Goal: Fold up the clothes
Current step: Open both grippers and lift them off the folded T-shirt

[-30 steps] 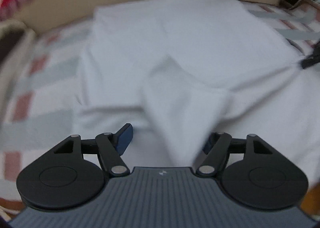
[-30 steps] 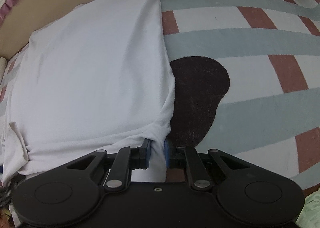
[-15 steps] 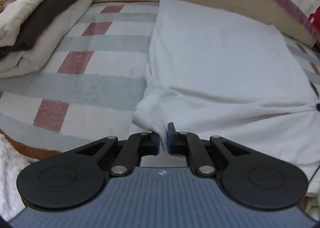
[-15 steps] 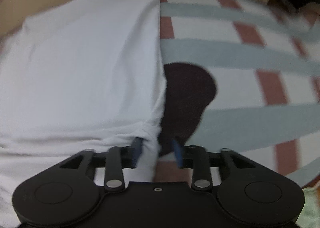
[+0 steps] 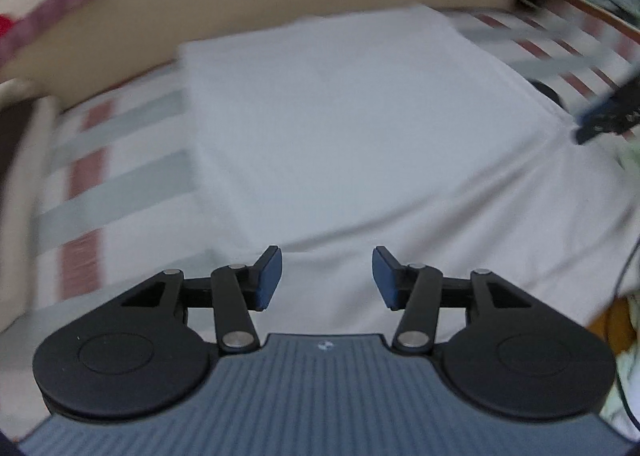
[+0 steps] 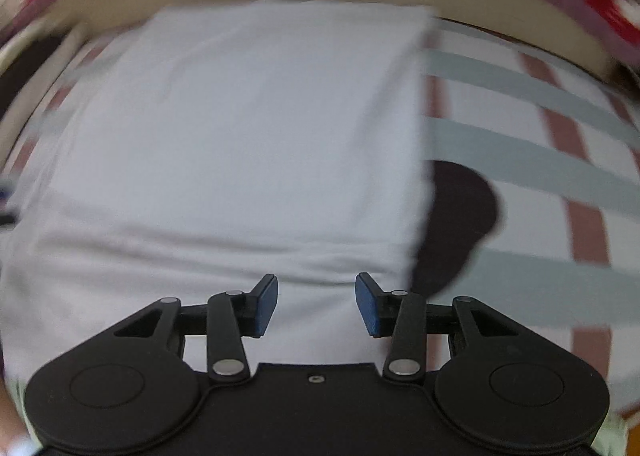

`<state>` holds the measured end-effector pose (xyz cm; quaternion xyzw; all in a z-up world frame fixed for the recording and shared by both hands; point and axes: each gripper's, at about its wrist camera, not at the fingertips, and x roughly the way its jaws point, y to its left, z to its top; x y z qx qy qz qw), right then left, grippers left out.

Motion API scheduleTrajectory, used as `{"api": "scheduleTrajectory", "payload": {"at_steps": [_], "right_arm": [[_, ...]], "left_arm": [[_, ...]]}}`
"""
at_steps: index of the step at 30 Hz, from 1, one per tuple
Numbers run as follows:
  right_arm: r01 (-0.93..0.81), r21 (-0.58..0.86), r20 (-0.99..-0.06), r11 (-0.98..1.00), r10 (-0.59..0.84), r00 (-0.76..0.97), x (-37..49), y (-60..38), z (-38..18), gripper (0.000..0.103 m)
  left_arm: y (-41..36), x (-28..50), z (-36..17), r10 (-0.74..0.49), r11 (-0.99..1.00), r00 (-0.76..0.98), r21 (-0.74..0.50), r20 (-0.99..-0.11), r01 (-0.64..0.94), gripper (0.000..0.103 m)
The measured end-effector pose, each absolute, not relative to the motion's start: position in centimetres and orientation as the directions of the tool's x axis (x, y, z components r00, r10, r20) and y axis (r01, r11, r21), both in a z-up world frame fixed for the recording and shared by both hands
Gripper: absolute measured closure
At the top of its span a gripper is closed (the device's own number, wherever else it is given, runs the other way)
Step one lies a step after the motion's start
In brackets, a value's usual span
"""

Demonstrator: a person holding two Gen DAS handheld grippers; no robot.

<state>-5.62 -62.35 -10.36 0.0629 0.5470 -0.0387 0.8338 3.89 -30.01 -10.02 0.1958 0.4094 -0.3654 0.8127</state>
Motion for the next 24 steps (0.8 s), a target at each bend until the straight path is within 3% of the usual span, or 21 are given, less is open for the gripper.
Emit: {"api": "scheduleTrajectory", "payload": {"at_steps": [3,7,9,11,13,14,18,20,22,24], "right_arm": [[0.034,0.119,-0.937,0.992,0.101,0.335,-4.5,-60.3,-11.6,0.055],[0.072,0.073,-0.945,0.995,0.046,0.325,-2.8,-60.3,-13.4,0.055],[0.124,-0.003,-0.938,0.992,-0.046,0.345,-2.3,-61.5,-13.9,0.056],[0.199,0.049,-0.927,0.979,-0.03,0.375,-2.2,-63.4,-13.7,0.064],[0.276,0.102,-0.922,0.956,-0.014,0.388,-2.3,-64.9,-13.4,0.079],[0.297,0.106,-0.92,0.949,-0.02,0.391,-2.4,-65.3,-13.3,0.082],[0.303,0.011,-0.906,0.953,-0.119,0.407,-2.9,-65.1,-12.2,0.079],[0.332,-0.004,-0.904,0.943,-0.145,0.401,-3.5,-65.6,-11.6,0.075],[0.356,-0.008,-0.904,0.935,-0.159,0.398,-4.2,-66.1,-11.2,0.072],[0.334,0.013,-0.911,0.942,-0.127,0.394,-4.7,-66.0,-11.1,0.072]], "left_arm": [[-32.2,4.2,-11.9,-0.361,0.649,0.426,0.104,-0.83,0.754,0.054],[-32.6,6.4,-12.8,-0.202,0.741,0.573,0.258,-0.794,0.619,0.047],[-31.2,7.6,-12.4,-0.198,0.799,0.562,0.2,-0.803,0.567,0.046],[-29.5,8.6,-12.0,-0.211,0.842,0.539,0.129,-0.815,0.524,0.046],[-28.1,9.0,-11.7,-0.227,0.868,0.513,0.068,-0.828,0.493,0.046],[-27.5,9.1,-11.4,-0.242,0.878,0.498,0.031,-0.833,0.478,0.046],[-25.7,9.2,-10.6,-0.307,0.894,0.48,-0.076,-0.822,0.441,0.047],[-25.5,9.4,-11.1,-0.304,0.9,0.471,-0.086,-0.828,0.428,0.051],[-25.0,9.7,-11.5,-0.306,0.902,0.44,-0.109,-0.844,0.418,0.075],[-24.5,10.0,-11.9,-0.309,0.904,0.412,-0.13,-0.857,0.407,0.077]]}}
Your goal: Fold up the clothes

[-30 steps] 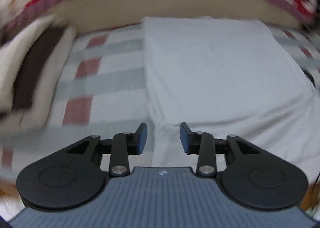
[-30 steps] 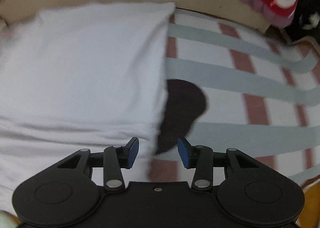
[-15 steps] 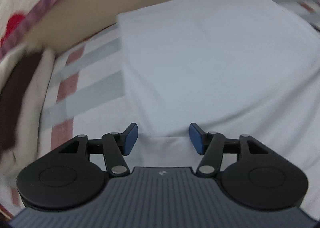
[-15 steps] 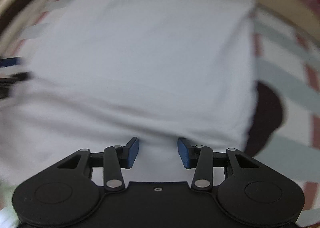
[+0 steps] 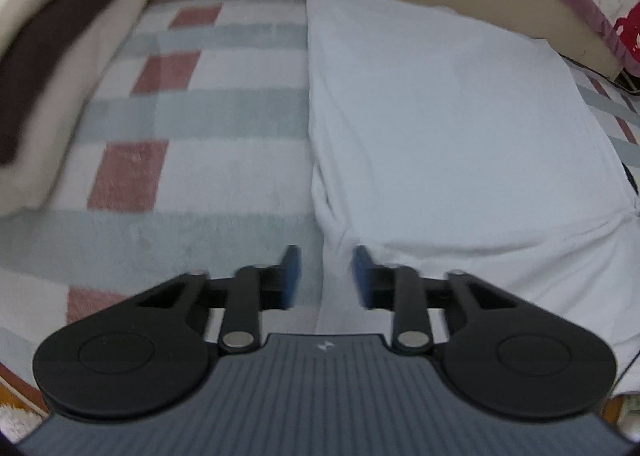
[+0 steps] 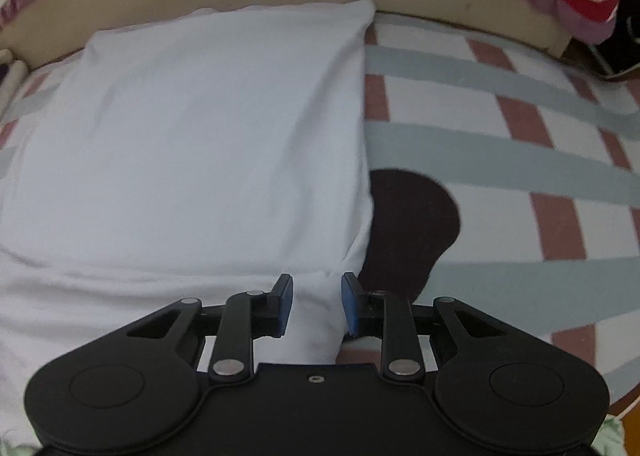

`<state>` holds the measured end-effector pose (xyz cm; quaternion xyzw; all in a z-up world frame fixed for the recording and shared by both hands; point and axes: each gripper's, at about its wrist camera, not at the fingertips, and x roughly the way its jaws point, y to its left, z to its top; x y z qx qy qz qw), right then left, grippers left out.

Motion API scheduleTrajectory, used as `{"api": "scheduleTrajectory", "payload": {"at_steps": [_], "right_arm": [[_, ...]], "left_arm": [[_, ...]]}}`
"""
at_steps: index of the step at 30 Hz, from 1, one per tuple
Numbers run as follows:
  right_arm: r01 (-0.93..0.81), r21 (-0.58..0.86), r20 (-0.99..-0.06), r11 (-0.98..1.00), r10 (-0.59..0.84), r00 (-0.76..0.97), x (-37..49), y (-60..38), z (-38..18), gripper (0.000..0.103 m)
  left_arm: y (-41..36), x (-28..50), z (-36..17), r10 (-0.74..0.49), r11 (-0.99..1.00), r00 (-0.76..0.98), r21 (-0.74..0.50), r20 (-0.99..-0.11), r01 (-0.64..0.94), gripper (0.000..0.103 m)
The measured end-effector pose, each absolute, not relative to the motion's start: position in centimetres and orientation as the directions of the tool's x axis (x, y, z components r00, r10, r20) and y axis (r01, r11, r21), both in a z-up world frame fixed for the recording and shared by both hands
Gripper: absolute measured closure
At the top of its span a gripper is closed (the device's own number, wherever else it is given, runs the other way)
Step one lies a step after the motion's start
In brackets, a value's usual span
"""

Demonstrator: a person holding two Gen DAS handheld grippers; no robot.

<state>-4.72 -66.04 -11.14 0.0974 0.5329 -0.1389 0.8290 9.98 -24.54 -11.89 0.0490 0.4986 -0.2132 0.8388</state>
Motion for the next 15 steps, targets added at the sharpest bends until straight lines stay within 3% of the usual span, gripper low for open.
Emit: {"api": "scheduleTrajectory", "payload": {"at_steps": [5,10,11,13,15], "right_arm": [[0.2,-0.086,-0.933,0.976,-0.15,0.327,-4.2,-64.0,-12.5,0.064],[0.181,-0.102,-0.937,0.978,-0.156,0.312,-3.5,-63.9,-13.0,0.06],[0.194,-0.089,-0.938,0.977,-0.147,0.314,-3.6,-64.1,-13.0,0.06],[0.207,-0.072,-0.938,0.976,-0.137,0.318,-3.7,-64.4,-13.0,0.06],[0.212,-0.068,-0.938,0.975,-0.135,0.32,-3.7,-64.5,-13.0,0.059]], "left_arm": [[-24.2,10.1,-12.4,-0.317,0.901,0.394,-0.145,-0.863,0.409,0.077],[-26.0,9.6,-13.1,-0.319,0.864,0.374,-0.105,-0.871,0.493,0.061],[-26.4,9.4,-13.2,-0.311,0.856,0.379,-0.083,-0.871,0.511,0.062],[-27.2,9.0,-13.5,-0.296,0.838,0.39,-0.041,-0.872,0.545,0.084],[-27.8,8.1,-12.9,-0.288,0.818,0.425,0.01,-0.858,0.576,0.092]]}}
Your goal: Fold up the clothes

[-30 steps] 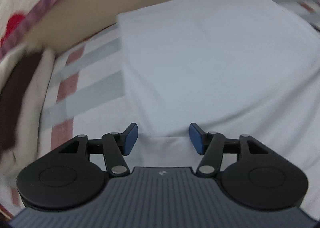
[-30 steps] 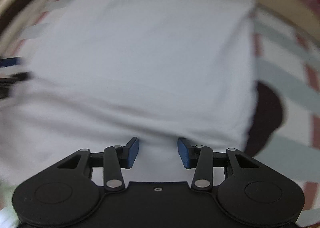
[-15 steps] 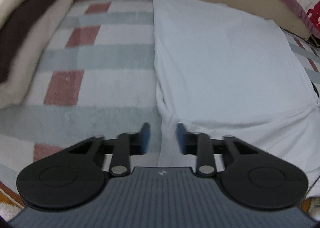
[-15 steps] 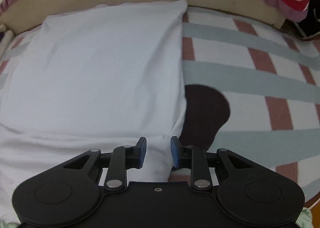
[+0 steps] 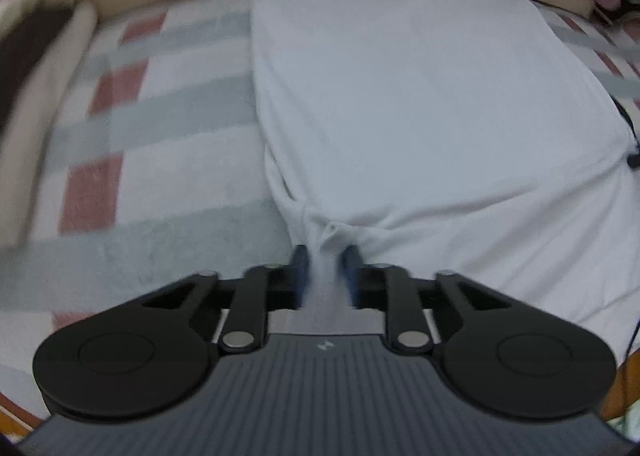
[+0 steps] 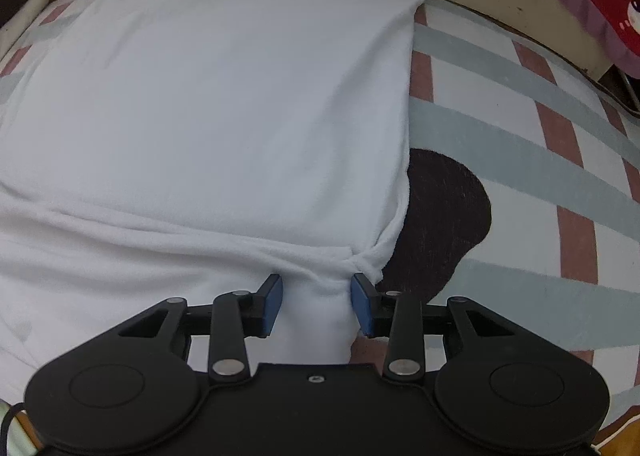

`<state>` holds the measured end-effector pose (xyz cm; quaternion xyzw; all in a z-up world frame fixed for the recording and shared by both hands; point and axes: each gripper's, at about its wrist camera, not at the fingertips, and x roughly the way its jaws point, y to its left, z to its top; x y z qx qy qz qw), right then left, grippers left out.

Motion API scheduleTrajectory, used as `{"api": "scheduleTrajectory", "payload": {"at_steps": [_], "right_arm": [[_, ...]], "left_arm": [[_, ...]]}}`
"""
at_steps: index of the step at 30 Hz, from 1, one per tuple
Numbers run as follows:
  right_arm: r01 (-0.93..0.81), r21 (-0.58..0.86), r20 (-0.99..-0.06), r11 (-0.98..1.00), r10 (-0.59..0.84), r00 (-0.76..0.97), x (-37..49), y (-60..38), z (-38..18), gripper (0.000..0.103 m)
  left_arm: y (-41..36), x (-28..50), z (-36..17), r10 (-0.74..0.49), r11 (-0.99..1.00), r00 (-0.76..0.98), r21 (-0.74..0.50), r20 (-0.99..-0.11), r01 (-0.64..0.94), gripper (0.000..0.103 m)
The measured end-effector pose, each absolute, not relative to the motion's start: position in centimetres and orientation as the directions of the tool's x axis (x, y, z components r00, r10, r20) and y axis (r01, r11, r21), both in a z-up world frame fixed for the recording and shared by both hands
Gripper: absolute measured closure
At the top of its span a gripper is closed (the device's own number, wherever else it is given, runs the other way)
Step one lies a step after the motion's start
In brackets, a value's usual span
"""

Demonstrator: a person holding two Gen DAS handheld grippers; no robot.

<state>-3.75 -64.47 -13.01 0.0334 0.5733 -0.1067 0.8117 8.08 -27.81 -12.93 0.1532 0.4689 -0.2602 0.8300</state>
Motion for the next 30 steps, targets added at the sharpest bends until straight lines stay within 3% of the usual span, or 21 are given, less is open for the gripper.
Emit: {"api": "scheduleTrajectory", "payload": {"at_steps": [5,9,11,12,14,15,17,22,28,30], "right_arm": [[0.209,-0.074,-0.937,0.975,-0.14,0.32,-3.7,-64.4,-13.1,0.059],[0.208,-0.078,-0.936,0.975,-0.143,0.32,-3.7,-64.3,-13.2,0.059],[0.206,-0.079,-0.935,0.975,-0.144,0.323,-3.8,-64.3,-13.3,0.059],[0.205,-0.08,-0.935,0.975,-0.145,0.325,-3.8,-64.3,-13.3,0.059],[0.204,-0.083,-0.935,0.975,-0.147,0.323,-3.7,-64.3,-13.3,0.058],[0.204,-0.084,-0.936,0.975,-0.148,0.32,-3.7,-64.3,-13.3,0.058],[0.203,-0.084,-0.936,0.976,-0.147,0.319,-3.6,-64.3,-13.3,0.058],[0.202,-0.089,-0.936,0.975,-0.152,0.318,-3.5,-64.2,-13.3,0.058],[0.209,-0.08,-0.934,0.975,-0.147,0.325,-3.7,-64.4,-13.3,0.058],[0.216,-0.069,-0.934,0.974,-0.139,0.33,-3.8,-64.6,-13.4,0.058]], "left_arm": [[-27.5,6.9,-11.0,-0.297,0.823,0.478,0.032,-0.827,0.567,0.092],[-27.3,7.3,-11.3,-0.243,0.843,0.466,0.052,-0.85,0.535,0.092],[-27.2,7.5,-11.7,-0.223,0.846,0.444,0.054,-0.868,0.531,0.088],[-26.9,7.6,-11.9,-0.258,0.84,0.414,0.01,-0.873,0.543,0.081],[-26.6,7.6,-11.8,-0.314,0.827,0.389,-0.049,-0.866,0.559,0.079],[-26.8,7.4,-11.8,-0.321,0.822,0.401,-0.042,-0.858,0.568,0.081],[-27.3,7.0,-11.9,-0.322,0.81,0.42,-0.017,-0.849,0.586,0.098],[-27.7,6.2,-11.4,-0.338,0.802,0.469,0.011,-0.816,0.597,0.1],[-25.7,6.2,-9.0,-0.344,0.866,0.603,0.006,-0.72,0.5,0.1],[-25.8,6.2,-9.3,-0.324,0.875,0.608,0.014,-0.725,0.483,0.099]]}}
